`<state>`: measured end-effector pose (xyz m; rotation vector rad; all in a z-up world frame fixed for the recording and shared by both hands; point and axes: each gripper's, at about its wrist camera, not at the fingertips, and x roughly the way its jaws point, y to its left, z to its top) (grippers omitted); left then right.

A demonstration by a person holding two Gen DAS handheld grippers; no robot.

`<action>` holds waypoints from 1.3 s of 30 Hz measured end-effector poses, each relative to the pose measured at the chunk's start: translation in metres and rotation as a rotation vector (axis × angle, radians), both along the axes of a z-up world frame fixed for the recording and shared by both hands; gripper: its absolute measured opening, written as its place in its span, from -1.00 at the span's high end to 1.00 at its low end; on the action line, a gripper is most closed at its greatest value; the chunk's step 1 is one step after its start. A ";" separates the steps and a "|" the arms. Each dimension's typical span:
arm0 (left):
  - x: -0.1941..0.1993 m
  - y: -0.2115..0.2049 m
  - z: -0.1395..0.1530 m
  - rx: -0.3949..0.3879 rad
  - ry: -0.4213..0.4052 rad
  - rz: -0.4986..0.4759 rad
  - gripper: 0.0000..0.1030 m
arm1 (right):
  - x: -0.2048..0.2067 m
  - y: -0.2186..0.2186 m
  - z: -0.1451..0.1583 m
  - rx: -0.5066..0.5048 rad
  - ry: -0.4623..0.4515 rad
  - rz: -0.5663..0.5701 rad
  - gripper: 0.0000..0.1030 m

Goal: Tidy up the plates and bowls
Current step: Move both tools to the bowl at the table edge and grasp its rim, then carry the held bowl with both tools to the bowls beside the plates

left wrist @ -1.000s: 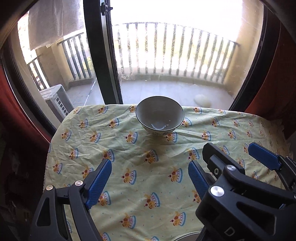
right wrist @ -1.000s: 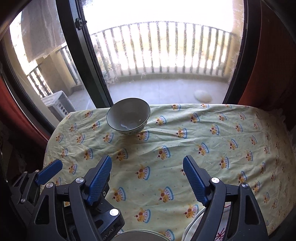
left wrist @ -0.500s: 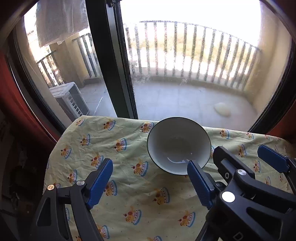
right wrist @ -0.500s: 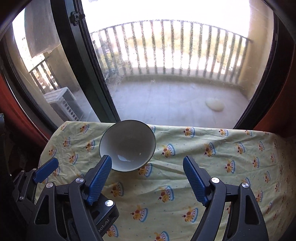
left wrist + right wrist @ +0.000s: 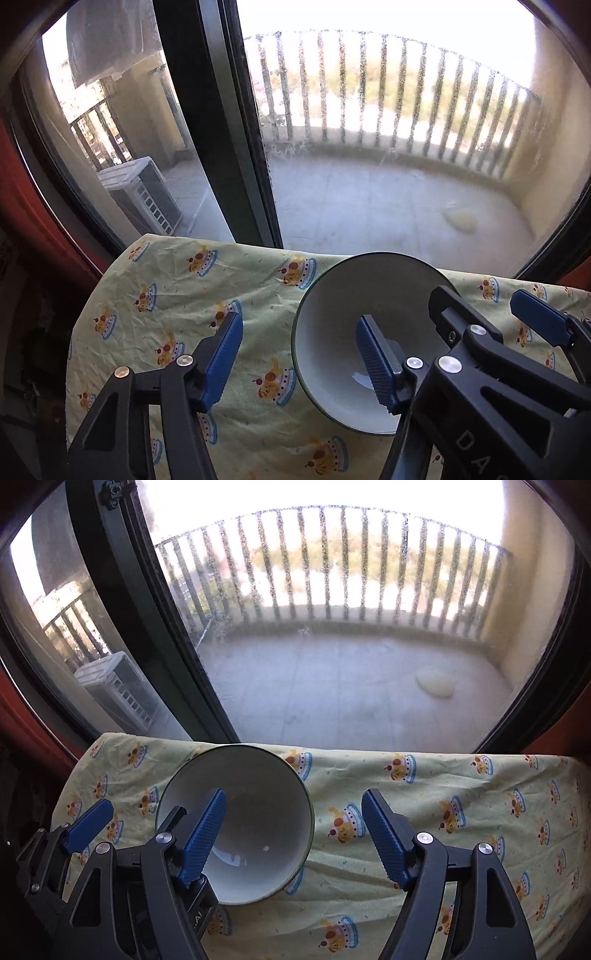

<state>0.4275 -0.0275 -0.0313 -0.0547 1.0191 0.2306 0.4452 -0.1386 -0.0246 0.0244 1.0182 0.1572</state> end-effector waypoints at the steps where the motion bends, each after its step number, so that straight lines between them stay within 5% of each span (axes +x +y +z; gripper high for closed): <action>1: 0.003 0.001 -0.004 -0.005 0.009 0.002 -0.16 | 0.004 0.000 -0.005 0.001 0.009 -0.005 -0.43; 5: 0.010 0.003 -0.020 -0.007 0.032 0.012 -0.02 | 0.014 0.001 -0.022 0.007 0.039 -0.013 -0.25; 14: 0.014 0.002 -0.035 -0.009 0.062 0.005 0.48 | 0.022 0.002 -0.042 0.012 0.044 -0.021 0.50; 16: 0.014 0.001 -0.036 -0.032 0.072 0.006 0.62 | 0.022 0.000 -0.041 0.019 0.041 -0.015 0.52; 39: -0.048 -0.009 -0.003 -0.018 0.063 -0.037 0.60 | -0.045 -0.009 -0.010 0.019 0.060 -0.030 0.59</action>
